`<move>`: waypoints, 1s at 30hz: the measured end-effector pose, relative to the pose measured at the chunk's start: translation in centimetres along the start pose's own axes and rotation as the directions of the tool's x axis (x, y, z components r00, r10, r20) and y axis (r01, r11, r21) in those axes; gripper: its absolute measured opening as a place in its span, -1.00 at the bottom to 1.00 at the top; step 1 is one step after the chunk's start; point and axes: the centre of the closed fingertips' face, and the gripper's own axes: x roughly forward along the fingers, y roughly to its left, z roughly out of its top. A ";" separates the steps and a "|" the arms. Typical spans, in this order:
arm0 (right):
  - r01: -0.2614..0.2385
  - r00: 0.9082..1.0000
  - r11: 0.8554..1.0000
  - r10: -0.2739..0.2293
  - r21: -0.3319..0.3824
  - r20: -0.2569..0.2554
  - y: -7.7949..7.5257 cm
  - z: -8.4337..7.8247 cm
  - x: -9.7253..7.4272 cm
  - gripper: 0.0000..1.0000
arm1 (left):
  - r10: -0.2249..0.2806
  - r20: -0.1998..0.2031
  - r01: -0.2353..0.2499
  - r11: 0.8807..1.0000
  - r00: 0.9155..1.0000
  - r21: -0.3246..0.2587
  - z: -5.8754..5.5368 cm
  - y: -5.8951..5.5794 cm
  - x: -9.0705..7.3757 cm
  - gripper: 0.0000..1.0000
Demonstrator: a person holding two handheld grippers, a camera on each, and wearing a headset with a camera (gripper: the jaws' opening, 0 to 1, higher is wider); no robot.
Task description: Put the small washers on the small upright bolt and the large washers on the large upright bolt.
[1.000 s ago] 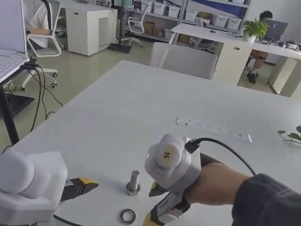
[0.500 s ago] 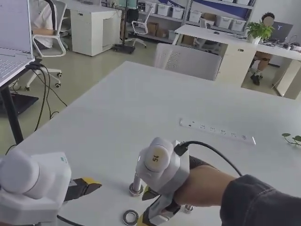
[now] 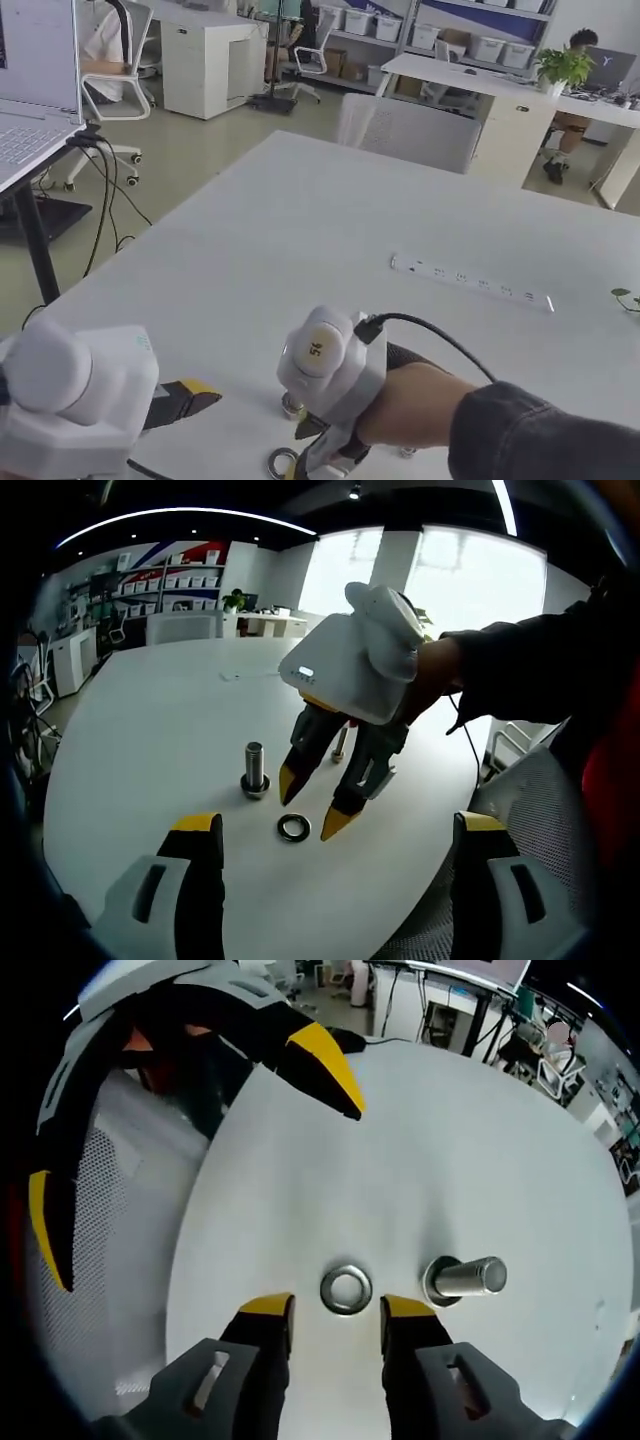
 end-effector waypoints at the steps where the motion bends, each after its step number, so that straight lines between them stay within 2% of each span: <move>1: -0.002 1.000 1.000 0.002 0.001 -0.003 0.0 0.0 0.1 -0.28 | 0.000 -0.001 0.000 1.000 1.000 0.000 0.0 0.0 0.0 0.91; 16: 0.002 0.999 1.000 -0.002 -0.020 -0.033 -0.3 -0.2 1.1 -0.30 | 0.003 0.001 -0.003 1.000 1.000 -0.003 -0.1 0.1 -0.1 0.90; 30: 0.013 0.999 0.998 -0.016 -0.067 -0.051 -0.5 -0.1 1.1 -0.35 | 0.006 0.008 -0.006 1.000 1.000 -0.008 0.0 0.1 -0.1 0.90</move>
